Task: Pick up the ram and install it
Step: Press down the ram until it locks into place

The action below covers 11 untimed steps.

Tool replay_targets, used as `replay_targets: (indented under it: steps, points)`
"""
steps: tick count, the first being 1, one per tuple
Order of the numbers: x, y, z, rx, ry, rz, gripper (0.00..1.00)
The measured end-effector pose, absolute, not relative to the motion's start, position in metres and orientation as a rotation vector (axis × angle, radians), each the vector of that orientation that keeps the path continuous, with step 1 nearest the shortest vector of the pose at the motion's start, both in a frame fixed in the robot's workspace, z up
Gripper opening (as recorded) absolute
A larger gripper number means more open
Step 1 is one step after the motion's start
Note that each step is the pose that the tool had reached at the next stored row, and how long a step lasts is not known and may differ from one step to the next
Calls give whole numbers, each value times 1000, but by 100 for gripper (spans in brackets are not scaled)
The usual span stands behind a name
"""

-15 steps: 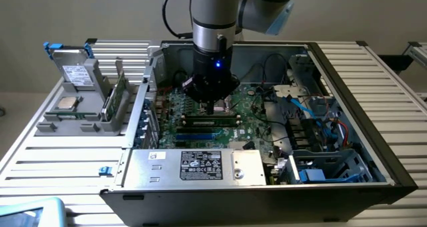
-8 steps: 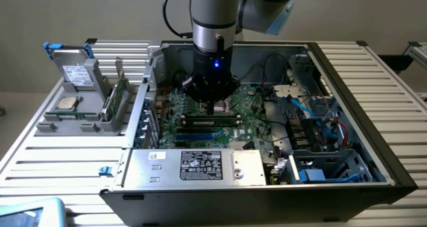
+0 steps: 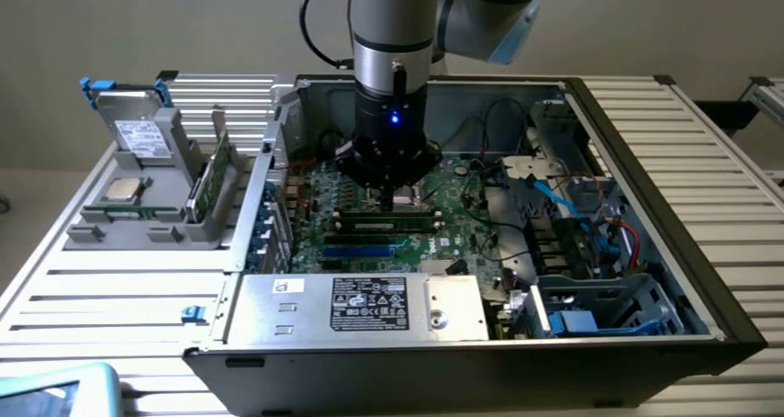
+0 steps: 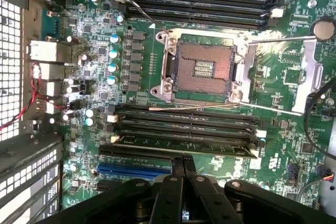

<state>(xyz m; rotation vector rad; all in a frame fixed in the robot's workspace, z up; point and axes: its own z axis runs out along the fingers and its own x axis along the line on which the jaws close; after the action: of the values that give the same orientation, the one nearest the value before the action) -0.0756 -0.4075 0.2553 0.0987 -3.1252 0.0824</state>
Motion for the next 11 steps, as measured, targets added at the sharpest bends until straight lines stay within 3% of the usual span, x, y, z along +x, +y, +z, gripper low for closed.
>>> replay_targets:
  steps: [11]
  points:
    - [-76,-407,255,-78,-3141,97,11]
